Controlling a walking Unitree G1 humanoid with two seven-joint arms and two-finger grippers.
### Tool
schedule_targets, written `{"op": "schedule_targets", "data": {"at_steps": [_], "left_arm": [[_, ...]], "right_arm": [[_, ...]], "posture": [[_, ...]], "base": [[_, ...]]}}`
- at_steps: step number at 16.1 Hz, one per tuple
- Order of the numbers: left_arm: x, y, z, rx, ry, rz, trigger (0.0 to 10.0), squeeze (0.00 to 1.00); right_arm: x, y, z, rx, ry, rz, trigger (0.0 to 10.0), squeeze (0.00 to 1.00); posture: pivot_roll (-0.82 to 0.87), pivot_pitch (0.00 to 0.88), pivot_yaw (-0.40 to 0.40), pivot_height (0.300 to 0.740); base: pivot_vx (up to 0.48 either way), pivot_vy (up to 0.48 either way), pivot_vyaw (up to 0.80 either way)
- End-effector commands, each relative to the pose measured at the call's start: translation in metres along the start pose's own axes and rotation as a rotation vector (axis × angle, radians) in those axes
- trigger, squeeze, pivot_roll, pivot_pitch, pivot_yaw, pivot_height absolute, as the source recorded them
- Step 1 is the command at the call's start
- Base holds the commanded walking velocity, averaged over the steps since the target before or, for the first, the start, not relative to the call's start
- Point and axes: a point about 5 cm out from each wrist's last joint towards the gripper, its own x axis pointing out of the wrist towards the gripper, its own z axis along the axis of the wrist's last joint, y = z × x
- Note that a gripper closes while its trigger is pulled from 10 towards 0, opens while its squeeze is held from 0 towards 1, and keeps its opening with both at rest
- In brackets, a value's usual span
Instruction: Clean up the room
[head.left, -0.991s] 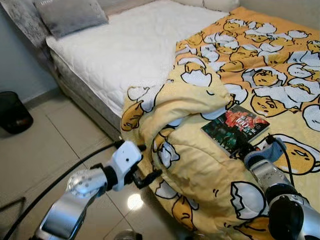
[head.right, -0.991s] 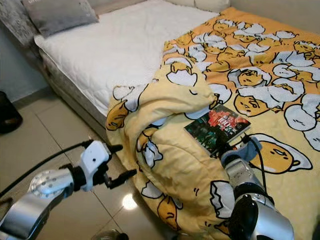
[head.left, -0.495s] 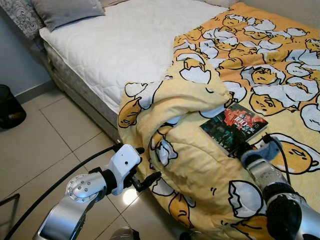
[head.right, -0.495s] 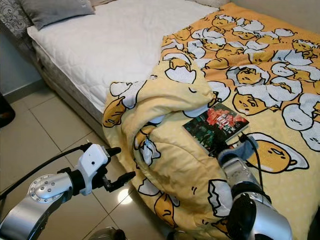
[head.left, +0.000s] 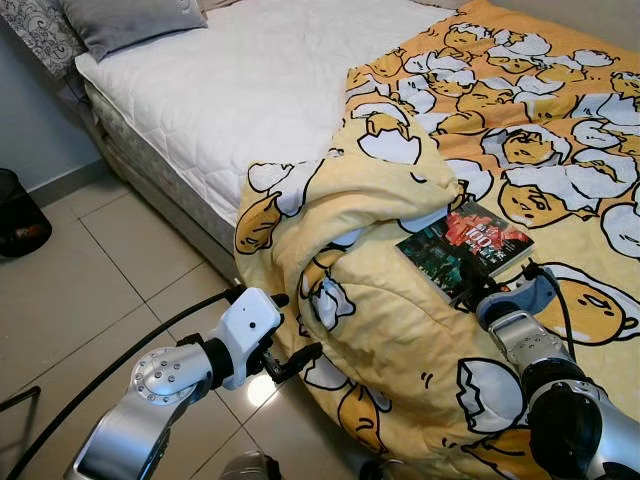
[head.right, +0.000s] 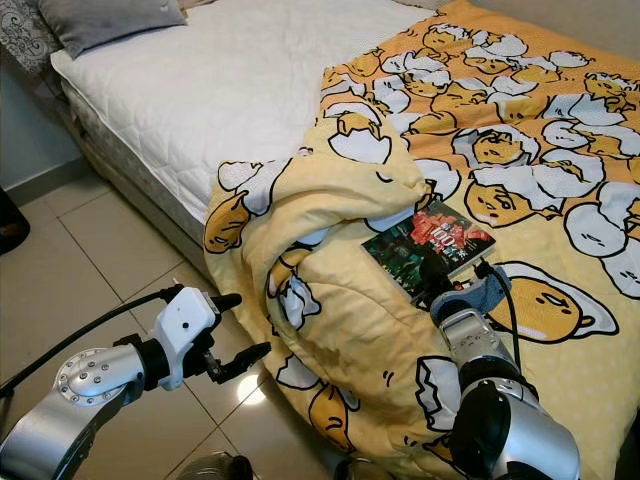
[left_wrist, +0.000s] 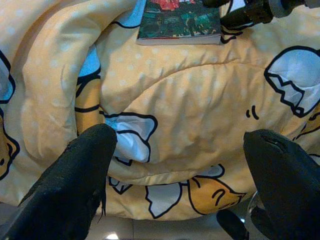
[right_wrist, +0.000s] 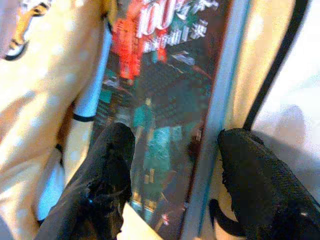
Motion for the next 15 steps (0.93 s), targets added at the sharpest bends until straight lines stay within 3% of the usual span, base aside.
{"op": "schedule_targets", "data": {"at_steps": [1,5,7,9,11,13,15], "left_arm": [[-0.003,-0.001,0.003,0.019,0.007,-0.011,10.0,0.73],[-0.014,0.002,0.001,0.034,0.035,-0.02,10.0,0.73],[-0.017,0.002,0.001,0.047,0.047,-0.036,10.0,0.73],[-0.012,0.002,0.003,0.049,0.037,-0.034,10.0,0.73],[-0.011,0.002,0.004,0.049,0.031,-0.033,10.0,0.73],[-0.008,0.003,0.004,0.047,0.023,-0.022,10.0,0.73],[-0.007,0.003,0.004,0.045,0.021,-0.02,10.0,0.73]], "right_arm": [[-0.002,-0.007,-0.013,0.009,0.041,-0.038,10.0,0.0],[-0.003,-0.009,-0.029,0.004,0.079,-0.055,10.0,0.0],[-0.001,-0.001,-0.032,-0.021,0.09,-0.01,10.0,0.0],[0.005,0.018,-0.009,0.067,-0.003,0.081,10.0,0.0],[0.006,0.026,0.002,0.113,-0.042,0.13,10.0,0.0],[0.008,0.038,0.011,0.105,-0.05,0.197,10.0,0.0],[0.008,0.038,0.014,0.116,-0.064,0.192,10.0,0.0]], "posture": [[0.08,0.137,0.009,0.74],[0.12,0.153,0.044,0.74],[0.12,0.146,0.048,0.74],[0.11,0.124,0.04,0.74],[0.11,0.113,0.036,0.74],[0.1,0.1,0.024,0.74],[0.1,0.098,0.021,0.74]], "base": [[0.0,0.0,0.0],[0.0,0.0,0.0],[0.0,0.0,0.0],[0.0,0.0,0.0],[0.0,0.0,0.0],[0.0,0.0,0.0],[0.0,0.0,0.0]]}}
